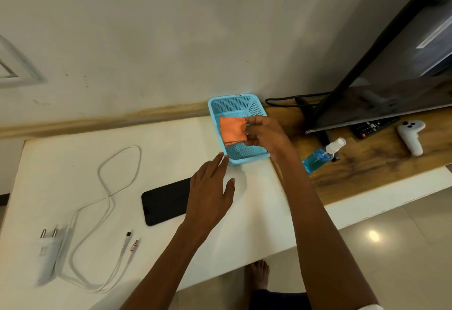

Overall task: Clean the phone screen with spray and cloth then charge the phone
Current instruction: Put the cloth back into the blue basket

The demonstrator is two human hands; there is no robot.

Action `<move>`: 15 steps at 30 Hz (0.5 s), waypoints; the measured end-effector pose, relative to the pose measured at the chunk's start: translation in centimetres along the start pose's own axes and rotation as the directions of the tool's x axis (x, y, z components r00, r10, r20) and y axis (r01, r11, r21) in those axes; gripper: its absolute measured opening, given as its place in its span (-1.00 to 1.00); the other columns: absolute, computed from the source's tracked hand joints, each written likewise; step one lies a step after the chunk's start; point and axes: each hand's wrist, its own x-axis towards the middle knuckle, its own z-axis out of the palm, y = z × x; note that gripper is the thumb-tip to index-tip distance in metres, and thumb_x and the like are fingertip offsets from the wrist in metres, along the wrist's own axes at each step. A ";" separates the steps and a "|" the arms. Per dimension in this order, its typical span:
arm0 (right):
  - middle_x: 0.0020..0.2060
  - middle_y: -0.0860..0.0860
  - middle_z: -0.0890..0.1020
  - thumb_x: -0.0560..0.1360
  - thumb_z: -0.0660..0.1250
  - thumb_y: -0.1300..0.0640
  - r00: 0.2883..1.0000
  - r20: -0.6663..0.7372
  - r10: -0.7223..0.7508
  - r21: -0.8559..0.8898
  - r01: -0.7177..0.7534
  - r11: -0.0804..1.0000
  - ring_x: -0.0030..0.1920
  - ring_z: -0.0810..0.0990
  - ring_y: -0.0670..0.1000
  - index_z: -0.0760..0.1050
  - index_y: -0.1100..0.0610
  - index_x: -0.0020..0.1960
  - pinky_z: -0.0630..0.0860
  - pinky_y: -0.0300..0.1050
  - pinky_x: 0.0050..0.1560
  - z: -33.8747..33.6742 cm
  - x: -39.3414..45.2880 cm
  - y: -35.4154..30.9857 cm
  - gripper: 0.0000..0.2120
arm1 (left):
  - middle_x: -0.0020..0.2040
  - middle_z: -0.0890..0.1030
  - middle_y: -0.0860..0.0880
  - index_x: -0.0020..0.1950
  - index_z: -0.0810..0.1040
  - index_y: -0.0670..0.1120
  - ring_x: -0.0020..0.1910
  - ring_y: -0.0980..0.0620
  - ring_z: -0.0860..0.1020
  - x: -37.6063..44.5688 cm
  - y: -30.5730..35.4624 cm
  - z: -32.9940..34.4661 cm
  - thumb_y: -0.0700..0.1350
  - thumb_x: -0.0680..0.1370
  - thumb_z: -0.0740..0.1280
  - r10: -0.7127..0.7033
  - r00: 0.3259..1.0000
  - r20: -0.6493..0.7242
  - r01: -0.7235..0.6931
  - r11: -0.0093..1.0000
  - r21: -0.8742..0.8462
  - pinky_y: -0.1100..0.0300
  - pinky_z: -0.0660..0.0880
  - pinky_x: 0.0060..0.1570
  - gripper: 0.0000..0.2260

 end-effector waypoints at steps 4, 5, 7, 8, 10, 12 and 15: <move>0.03 0.06 0.61 0.50 0.26 0.38 0.999 -0.042 -0.010 -0.482 -0.012 0.876 -0.08 0.64 0.06 0.56 0.00 0.04 0.67 0.01 -0.08 0.3 1.5 1.3 -0.69 | 0.56 0.23 0.05 0.56 0.23 0.03 0.52 -0.01 0.24 0.0 0.0 0.0 0.09 0.63 0.21 -0.005 1.000 -0.001 0.005 1.000 0.002 0.08 0.15 0.46 -0.49; 0.08 0.04 0.59 0.50 0.25 0.36 0.999 -0.039 -0.035 -0.602 0.004 0.798 -0.01 0.60 0.05 0.53 -0.03 0.13 0.64 0.02 0.00 0.4 1.8 1.7 -0.64 | 0.57 0.22 0.05 0.56 0.22 0.03 0.52 -0.01 0.23 0.1 0.0 0.1 0.10 0.63 0.20 -0.013 1.000 0.002 0.013 1.000 0.004 0.09 0.13 0.47 -0.49; 0.17 0.03 0.60 0.52 0.25 0.32 0.996 -0.021 -0.090 -0.725 0.046 0.687 0.03 0.56 0.04 0.48 -0.06 0.26 0.58 -0.05 0.02 0.7 2.1 2.2 -0.59 | 0.57 0.21 0.06 0.56 0.21 0.05 0.53 0.01 0.22 0.2 -0.1 0.2 0.12 0.63 0.19 -0.023 1.000 0.005 0.023 1.000 0.007 0.11 0.10 0.47 -0.49; 0.20 0.03 0.60 0.52 0.26 0.31 0.993 -0.018 -0.115 -0.758 0.062 0.650 0.06 0.56 0.05 0.48 -0.05 0.28 0.54 -0.09 0.00 0.8 2.2 2.4 -0.59 | 0.57 0.21 0.07 0.56 0.21 0.05 0.53 0.01 0.22 0.2 0.0 0.2 0.12 0.63 0.19 -0.023 1.000 0.006 0.023 1.000 0.009 0.12 0.10 0.47 -0.49; 0.22 0.02 0.60 0.52 0.28 0.28 0.989 -0.008 -0.147 -0.820 0.078 0.567 0.11 0.56 0.06 0.52 -0.05 0.26 0.45 -0.16 -0.06 0.9 2.6 2.7 -0.62 | 0.57 0.21 0.07 0.56 0.21 0.05 0.53 0.02 0.22 0.3 0.0 0.2 0.12 0.63 0.19 -0.022 1.000 0.009 0.022 1.000 0.011 0.11 0.11 0.47 -0.49; 0.22 0.01 0.60 0.53 0.30 0.25 0.989 0.009 -0.151 -0.862 0.084 0.500 0.12 0.56 0.06 0.56 -0.04 0.24 0.38 -0.18 -0.09 0.8 2.6 2.8 -0.66 | 0.57 0.22 0.06 0.56 0.22 0.04 0.52 0.02 0.23 0.2 0.0 0.1 0.11 0.63 0.19 -0.022 1.000 0.012 0.022 1.000 0.009 0.11 0.13 0.47 -0.49; 0.21 0.00 0.60 0.54 0.29 0.23 0.991 0.005 -0.132 -0.860 0.072 0.504 0.10 0.55 0.05 0.58 -0.04 0.19 0.40 -0.18 -0.08 0.4 2.4 3.0 -0.70 | 0.57 0.22 0.06 0.56 0.21 0.03 0.53 0.02 0.23 0.2 0.0 0.0 0.11 0.63 0.18 -0.016 1.000 0.014 0.016 1.000 0.011 0.10 0.14 0.47 -0.49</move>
